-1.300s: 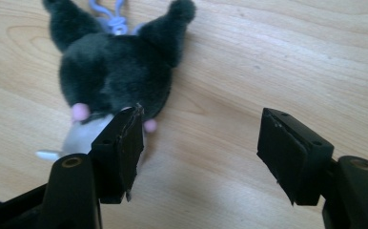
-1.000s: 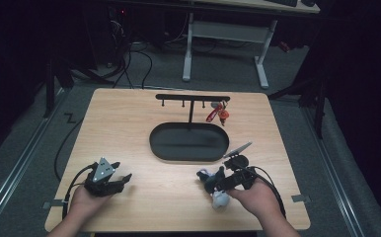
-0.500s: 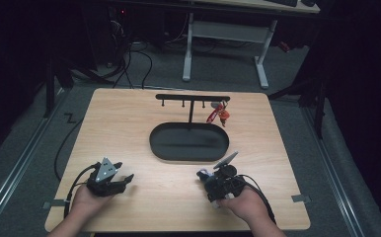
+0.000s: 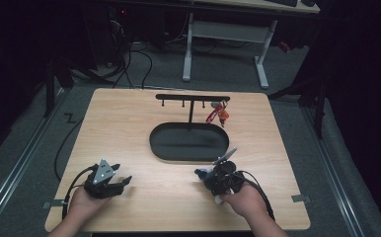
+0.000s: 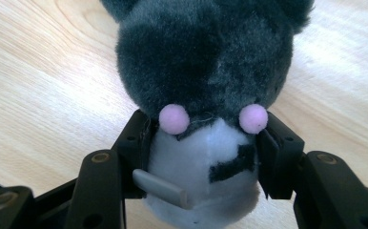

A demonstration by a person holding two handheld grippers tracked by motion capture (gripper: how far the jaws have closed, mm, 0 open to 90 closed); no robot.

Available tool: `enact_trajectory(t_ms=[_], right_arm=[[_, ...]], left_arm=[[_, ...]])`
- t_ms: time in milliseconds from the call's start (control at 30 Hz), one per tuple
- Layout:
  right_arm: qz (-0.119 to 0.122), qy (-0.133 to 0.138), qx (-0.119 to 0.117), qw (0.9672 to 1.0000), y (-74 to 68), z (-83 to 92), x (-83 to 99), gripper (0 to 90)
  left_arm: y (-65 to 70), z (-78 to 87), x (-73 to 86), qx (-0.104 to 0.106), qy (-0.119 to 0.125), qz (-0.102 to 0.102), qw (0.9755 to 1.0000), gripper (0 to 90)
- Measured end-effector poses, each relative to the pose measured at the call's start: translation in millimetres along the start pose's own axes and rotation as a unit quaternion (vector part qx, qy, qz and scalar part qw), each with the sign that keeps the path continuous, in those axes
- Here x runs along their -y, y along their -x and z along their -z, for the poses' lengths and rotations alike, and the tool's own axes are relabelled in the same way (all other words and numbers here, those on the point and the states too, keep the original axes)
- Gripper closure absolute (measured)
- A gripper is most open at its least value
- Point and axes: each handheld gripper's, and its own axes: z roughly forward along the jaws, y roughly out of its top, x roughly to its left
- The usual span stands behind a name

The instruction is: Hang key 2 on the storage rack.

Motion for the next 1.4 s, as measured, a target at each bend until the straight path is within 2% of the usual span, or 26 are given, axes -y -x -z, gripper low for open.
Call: enact_trajectory(t_ms=[167,367,467,567,633,1000,1400], right_arm=[[0.000,0.007,0.005,1.0000,2.8,14.3,-4.5,47.2],[0.018,0.018,0.013,0.9996,6.3,35.8,-12.9,47.1],[0.017,0.024,0.011,0.9995,9.5,47.0,-19.2,47.1],[0.010,0.025,0.009,0.9996,10.4,52.2,-22.7,47.1],[0.022,0.025,0.015,0.9993,11.9,56.4,-26.6,47.1],[0.013,0.021,0.019,0.9995,15.3,75.5,-50.7,47.2],[0.024,0.026,0.015,0.9993,16.3,93.9,-82.7,47.4]], left_arm=[[0.7,-0.6,0.4,0.003,-0.003,-0.002,1.0000,36.8],[1.0,-1.0,-0.1,0.004,0.001,-0.002,1.0000,36.7],[1.1,-1.6,-0.1,0.005,0.000,-0.003,1.0000,36.8],[1.4,-2.1,-0.2,0.006,0.001,-0.004,1.0000,36.7],[1.2,-2.2,-0.4,0.006,0.002,-0.004,1.0000,36.7],[1.0,-2.2,-0.3,0.010,-0.003,-0.005,0.9999,36.7],[-0.9,-0.9,0.4,0.009,-0.001,-0.003,1.0000,36.8]])
